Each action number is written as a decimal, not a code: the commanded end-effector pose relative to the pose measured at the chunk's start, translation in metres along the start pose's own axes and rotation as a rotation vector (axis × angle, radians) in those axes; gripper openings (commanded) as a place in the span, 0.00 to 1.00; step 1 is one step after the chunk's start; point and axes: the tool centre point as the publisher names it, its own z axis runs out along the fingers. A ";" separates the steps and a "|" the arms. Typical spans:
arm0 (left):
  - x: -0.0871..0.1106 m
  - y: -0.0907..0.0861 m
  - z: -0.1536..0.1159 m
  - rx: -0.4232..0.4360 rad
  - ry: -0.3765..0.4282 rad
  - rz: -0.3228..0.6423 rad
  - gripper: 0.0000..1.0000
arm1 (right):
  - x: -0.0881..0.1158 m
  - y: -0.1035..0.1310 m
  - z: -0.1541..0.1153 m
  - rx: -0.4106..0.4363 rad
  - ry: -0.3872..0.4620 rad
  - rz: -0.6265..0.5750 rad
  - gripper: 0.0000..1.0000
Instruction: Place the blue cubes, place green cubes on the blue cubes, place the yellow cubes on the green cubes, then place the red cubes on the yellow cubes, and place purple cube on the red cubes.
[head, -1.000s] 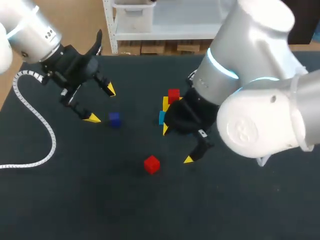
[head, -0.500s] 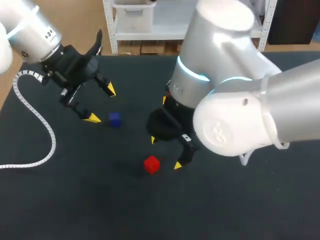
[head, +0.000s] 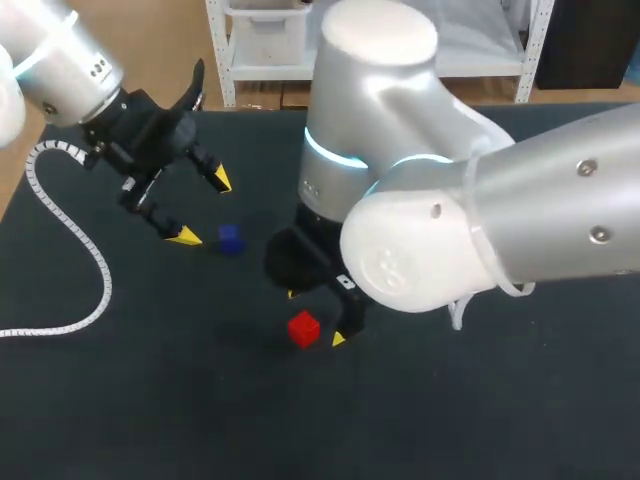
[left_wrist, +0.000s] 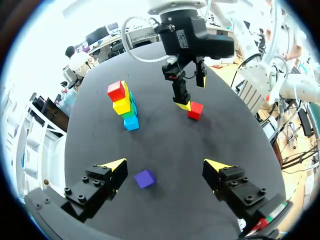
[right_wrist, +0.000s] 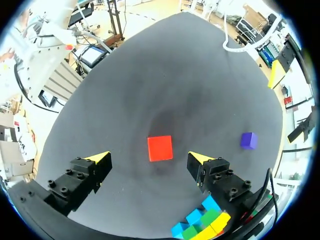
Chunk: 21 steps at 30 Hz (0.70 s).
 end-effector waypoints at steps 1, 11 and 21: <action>0.001 -0.001 0.000 -0.003 -0.002 0.003 1.00 | -0.001 -0.002 0.006 -0.002 0.011 0.008 1.00; 0.001 -0.001 0.000 -0.003 -0.002 0.003 1.00 | 0.005 -0.005 0.012 -0.004 0.008 0.036 1.00; 0.001 -0.001 0.000 -0.003 -0.002 0.003 1.00 | 0.007 -0.006 0.021 -0.015 -0.010 0.045 1.00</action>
